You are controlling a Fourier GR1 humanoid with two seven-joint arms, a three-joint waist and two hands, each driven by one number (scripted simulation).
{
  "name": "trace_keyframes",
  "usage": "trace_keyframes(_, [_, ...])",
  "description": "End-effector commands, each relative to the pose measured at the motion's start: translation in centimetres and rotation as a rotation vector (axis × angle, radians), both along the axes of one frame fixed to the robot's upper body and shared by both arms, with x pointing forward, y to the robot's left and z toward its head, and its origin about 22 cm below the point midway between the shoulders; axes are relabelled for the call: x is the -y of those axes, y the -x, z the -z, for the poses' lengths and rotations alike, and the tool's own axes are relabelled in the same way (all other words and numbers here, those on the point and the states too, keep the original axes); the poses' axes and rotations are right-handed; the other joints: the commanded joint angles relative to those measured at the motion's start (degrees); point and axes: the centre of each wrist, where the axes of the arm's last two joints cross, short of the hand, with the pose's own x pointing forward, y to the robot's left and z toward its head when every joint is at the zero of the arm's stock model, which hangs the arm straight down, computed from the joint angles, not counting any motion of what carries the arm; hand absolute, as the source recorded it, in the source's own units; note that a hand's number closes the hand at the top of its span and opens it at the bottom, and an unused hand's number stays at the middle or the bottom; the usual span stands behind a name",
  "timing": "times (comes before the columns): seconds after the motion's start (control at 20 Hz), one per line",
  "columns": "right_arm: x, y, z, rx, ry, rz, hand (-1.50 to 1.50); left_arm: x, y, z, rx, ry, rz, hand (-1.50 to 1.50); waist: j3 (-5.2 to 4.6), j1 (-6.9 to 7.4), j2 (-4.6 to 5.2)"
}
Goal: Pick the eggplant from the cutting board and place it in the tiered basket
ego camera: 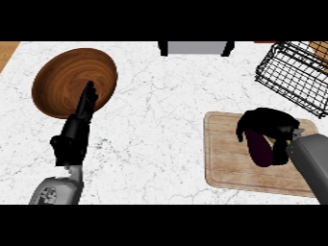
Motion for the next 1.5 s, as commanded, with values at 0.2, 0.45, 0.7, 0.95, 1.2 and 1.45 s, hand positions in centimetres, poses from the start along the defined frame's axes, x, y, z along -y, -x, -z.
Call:
trace_keyframes(0.2, [-1.0, -1.7, 1.4, 0.061, 0.119, 0.365, 1.50, 0.2, 0.3, -0.3, 0.014, -0.007, 0.012, 0.00, 0.21, 1.16, 0.56])
trace_keyframes(0.45, [4.1, -2.0, 0.7, 0.041, 0.334, 0.934, 1.50, -0.3, 0.2, -0.3, 0.000, -0.007, -0.016, 0.00, -0.21, -1.13, 0.54])
trace_keyframes(0.7, [-0.4, -4.7, -0.9, 0.123, 0.414, 1.337, 1.50, -0.1, 0.5, 0.2, -0.013, -0.016, 0.012, 0.00, 0.03, 1.67, 0.59])
trace_keyframes(0.95, [-8.2, -8.1, -6.1, 0.307, 0.445, 1.571, 1.50, 1.1, -0.7, -0.8, 0.018, -0.018, 0.029, 0.00, 0.14, 1.94, 0.57])
trace_keyframes(1.2, [-13.0, -9.4, -13.0, 0.487, 0.448, 1.681, 1.50, -0.1, 0.0, 0.1, 0.001, -0.008, 0.026, 0.00, 0.13, 0.84, -0.01])
trace_keyframes(1.45, [-12.4, -10.0, -20.2, 0.641, 0.381, 1.720, 1.50, 0.4, -0.9, 0.4, -0.009, -0.006, 0.000, 0.00, 0.16, -0.16, 0.11])
